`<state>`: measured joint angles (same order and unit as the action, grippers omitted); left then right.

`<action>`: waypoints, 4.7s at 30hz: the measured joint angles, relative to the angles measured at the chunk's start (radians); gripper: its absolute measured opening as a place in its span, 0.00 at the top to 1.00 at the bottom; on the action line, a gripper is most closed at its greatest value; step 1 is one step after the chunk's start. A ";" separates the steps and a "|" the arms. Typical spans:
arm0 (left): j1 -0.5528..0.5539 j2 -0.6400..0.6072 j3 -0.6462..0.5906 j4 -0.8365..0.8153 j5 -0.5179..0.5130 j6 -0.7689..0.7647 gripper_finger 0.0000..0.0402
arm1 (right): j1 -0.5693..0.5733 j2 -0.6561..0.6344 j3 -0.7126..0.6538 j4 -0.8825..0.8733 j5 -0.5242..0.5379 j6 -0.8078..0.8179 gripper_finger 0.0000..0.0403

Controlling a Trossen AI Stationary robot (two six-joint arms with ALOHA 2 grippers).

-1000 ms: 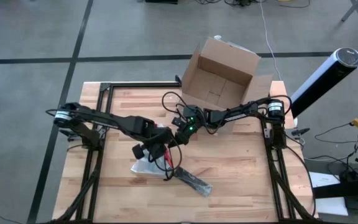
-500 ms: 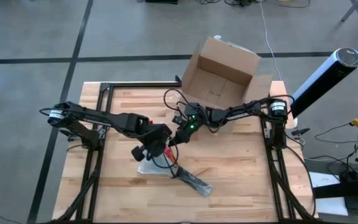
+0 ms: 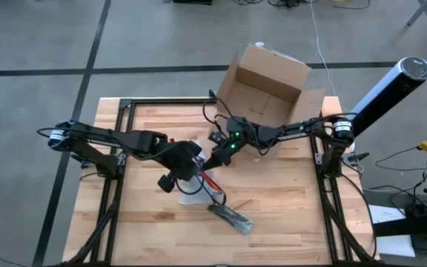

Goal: Unpack boxes

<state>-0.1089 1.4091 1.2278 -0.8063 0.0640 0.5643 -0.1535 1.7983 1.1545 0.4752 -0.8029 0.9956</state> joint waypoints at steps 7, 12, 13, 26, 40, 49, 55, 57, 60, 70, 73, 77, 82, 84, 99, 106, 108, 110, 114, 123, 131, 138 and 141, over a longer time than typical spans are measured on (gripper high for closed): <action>0.000 -0.035 -0.008 0.035 -0.021 -0.068 1.00 | -0.013 -0.051 0.001 0.009 0.030 0.039 1.00; 0.000 -0.051 -0.013 0.115 -0.041 -0.107 1.00 | -0.029 -0.073 0.043 0.009 0.038 0.061 1.00; 0.000 -0.052 -0.013 0.135 -0.045 -0.112 1.00 | -0.031 -0.074 0.056 0.009 0.040 0.065 1.00; 0.001 -0.054 -0.014 0.306 -0.108 -0.185 1.00 | -0.065 -0.089 0.285 -0.177 0.045 0.011 1.00; -0.003 -0.054 -0.162 0.342 -0.122 -0.268 1.00 | -0.156 -0.162 0.315 -0.882 0.200 -0.375 1.00; -0.010 -0.070 -0.177 0.334 -0.072 -0.323 1.00 | -0.166 -0.121 0.290 -0.954 0.212 -0.466 0.89; -0.018 -0.090 -0.177 0.288 -0.042 -0.350 1.00 | -0.165 -0.064 0.290 -0.971 0.192 -0.513 0.68; -0.021 -0.097 -0.177 0.274 -0.038 -0.353 1.00 | -0.160 -0.041 0.290 -0.987 0.171 -0.539 0.63; -0.022 -0.111 -0.177 0.255 -0.022 -0.365 1.00 | -0.150 0.002 0.290 -1.005 0.130 -0.573 0.58; -0.023 -0.156 -0.152 0.251 -0.021 -0.371 1.00 | -0.123 0.105 0.288 -0.951 0.092 -0.597 0.55; -0.023 -0.157 -0.130 0.231 -0.021 -0.372 1.00 | -0.133 0.109 0.288 -0.916 0.044 -0.592 0.56; -0.023 -0.156 -0.106 0.204 -0.021 -0.366 1.00 | -0.138 0.109 0.288 -0.906 -0.016 -0.619 0.57; -0.024 -0.156 -0.097 0.175 -0.021 -0.358 1.00 | -0.138 0.099 0.290 -0.888 -0.132 -0.684 0.56; -0.026 -0.156 -0.097 0.172 -0.021 -0.356 1.00 | -0.136 0.099 0.291 -0.864 -0.156 -0.685 0.56; -0.030 -0.157 -0.097 0.160 -0.020 -0.338 1.00 | -0.127 0.098 0.291 -0.705 -0.115 -0.646 0.54; -0.030 -0.151 -0.096 0.163 -0.021 -0.336 1.00 | -0.082 0.098 0.302 -0.693 -0.148 -0.629 0.54; -0.029 -0.145 -0.096 0.171 -0.023 -0.333 1.00 | -0.063 0.098 0.316 -0.694 -0.148 -0.630 0.54; -0.029 -0.137 -0.096 0.171 -0.025 -0.333 1.00 | -0.047 0.098 0.333 -0.693 -0.148 -0.630 0.54; -0.029 -0.123 -0.096 0.180 -0.026 -0.333 1.00 | -0.026 0.098 0.351 -0.694 -0.149 -0.631 0.54; -0.029 -0.118 -0.096 0.205 -0.056 -0.334 1.00 | -0.021 0.098 0.352 -0.710 -0.148 -0.616 0.65; -0.027 -0.118 -0.097 0.250 -0.097 -0.338 1.00 | -0.021 0.098 0.352 -0.709 -0.175 -0.614 0.98; -0.027 -0.121 -0.097 0.247 -0.109 -0.364 1.00 | -0.021 0.097 0.364 -0.726 -0.218 -0.602 1.00; -0.027 -0.132 -0.097 0.220 -0.109 -0.375 1.00 | -0.021 0.095 0.380 -0.784 -0.214 -0.618 1.00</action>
<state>-0.1356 1.2768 1.1309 -0.5864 -0.0448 0.1892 -0.1745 1.8928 1.5341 -0.3092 -1.0173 0.3776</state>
